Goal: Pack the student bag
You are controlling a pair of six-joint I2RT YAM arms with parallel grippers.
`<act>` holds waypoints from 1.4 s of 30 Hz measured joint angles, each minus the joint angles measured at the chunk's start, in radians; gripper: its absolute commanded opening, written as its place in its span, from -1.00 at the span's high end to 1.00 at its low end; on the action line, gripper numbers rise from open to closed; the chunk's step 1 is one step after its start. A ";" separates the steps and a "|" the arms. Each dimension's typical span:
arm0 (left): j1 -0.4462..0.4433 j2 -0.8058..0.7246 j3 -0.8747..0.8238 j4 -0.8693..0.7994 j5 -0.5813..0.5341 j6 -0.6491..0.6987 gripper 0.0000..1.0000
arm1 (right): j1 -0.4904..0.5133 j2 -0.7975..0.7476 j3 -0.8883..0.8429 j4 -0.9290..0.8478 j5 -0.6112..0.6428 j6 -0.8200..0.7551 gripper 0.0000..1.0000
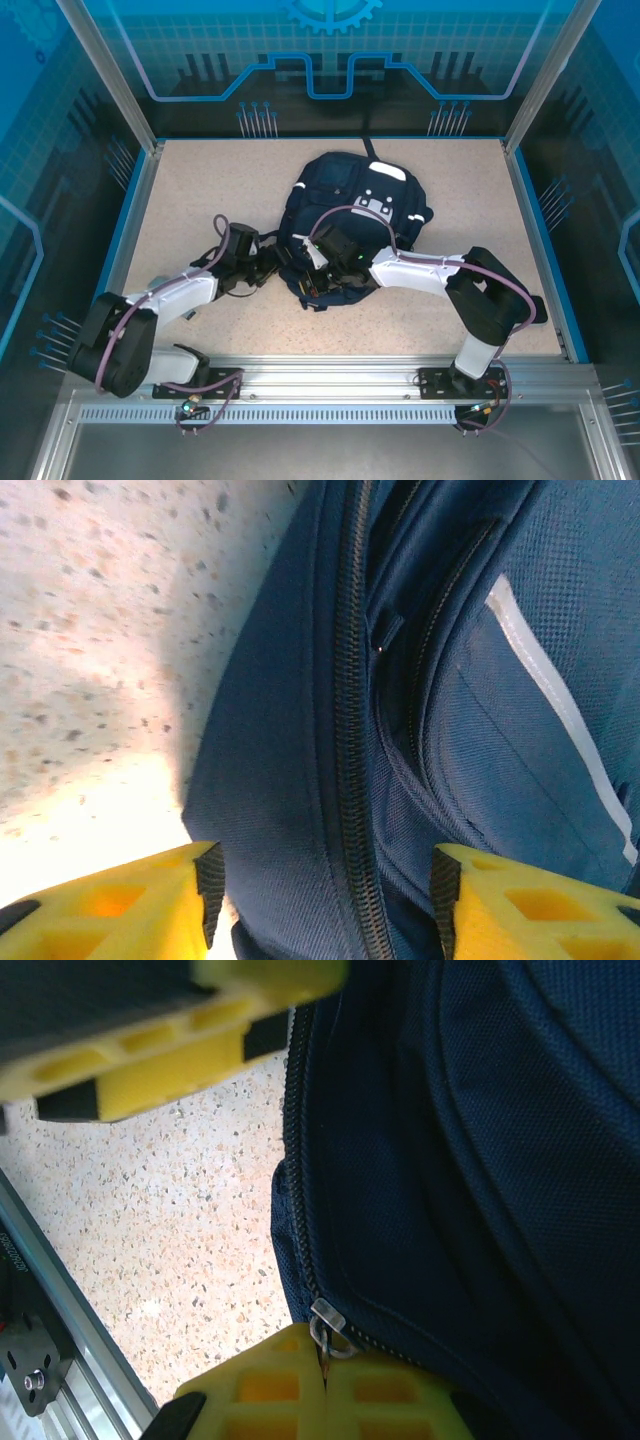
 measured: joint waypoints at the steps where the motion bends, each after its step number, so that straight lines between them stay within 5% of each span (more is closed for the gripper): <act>1: -0.008 0.019 0.002 0.010 0.000 -0.011 0.04 | 0.000 0.000 0.000 0.000 0.000 0.000 1.00; 12: -0.037 0.074 0.002 0.044 -0.046 -0.093 0.77 | 0.001 -0.006 0.034 -0.103 0.100 0.000 1.00; 25: -0.047 0.068 0.040 0.013 -0.090 -0.052 0.85 | -0.058 -0.284 -0.097 -0.399 0.409 0.002 1.00; 28: -0.040 0.066 0.055 0.010 -0.092 -0.033 0.80 | -0.087 -0.306 -0.112 -0.401 0.412 0.004 1.00; 34: 0.008 -0.024 0.054 -0.067 -0.179 0.001 0.23 | -0.093 -0.304 -0.113 -0.375 0.345 -0.038 1.00; 42: 0.022 -0.196 0.032 -0.132 -0.210 -0.035 -0.12 | -0.023 -0.174 -0.002 -0.282 0.225 -0.103 1.00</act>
